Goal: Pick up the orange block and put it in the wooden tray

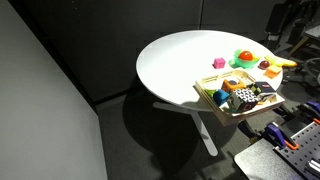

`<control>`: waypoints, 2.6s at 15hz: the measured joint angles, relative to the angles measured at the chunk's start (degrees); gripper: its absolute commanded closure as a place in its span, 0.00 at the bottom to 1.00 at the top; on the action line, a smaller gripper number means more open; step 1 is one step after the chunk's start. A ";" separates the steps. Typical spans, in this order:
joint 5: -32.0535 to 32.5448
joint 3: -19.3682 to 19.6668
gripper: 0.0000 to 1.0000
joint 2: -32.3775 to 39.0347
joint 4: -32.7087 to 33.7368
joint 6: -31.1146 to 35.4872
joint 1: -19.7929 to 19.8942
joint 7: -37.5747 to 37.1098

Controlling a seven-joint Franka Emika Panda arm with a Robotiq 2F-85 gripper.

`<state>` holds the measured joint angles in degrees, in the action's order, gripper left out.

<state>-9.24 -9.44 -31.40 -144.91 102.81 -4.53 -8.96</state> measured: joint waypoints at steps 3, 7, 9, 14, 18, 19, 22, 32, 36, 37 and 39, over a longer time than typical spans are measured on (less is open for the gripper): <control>1.38 1.23 0.00 2.07 0.50 2.11 2.12 -0.07; 3.38 3.54 0.00 4.26 0.73 7.10 4.34 -0.07; 4.29 4.86 0.00 4.97 0.70 9.91 5.28 0.01; 4.90 9.03 0.00 6.09 0.42 16.13 7.23 1.15; 4.89 13.39 0.00 7.01 -0.53 21.49 8.47 4.99; 4.89 14.24 0.00 7.39 -0.78 22.80 8.86 5.92; 5.29 15.97 0.00 9.06 -1.13 26.36 10.47 7.38; 18.66 18.52 0.00 16.66 -0.62 31.12 17.31 7.88; 20.83 19.54 0.00 18.65 -0.20 32.32 18.24 7.88; 20.83 19.64 0.00 18.93 -0.06 32.37 18.24 7.88; 20.83 19.66 0.00 19.15 0.15 32.37 18.24 7.88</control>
<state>11.59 10.22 -12.24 -144.75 135.18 13.72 -1.09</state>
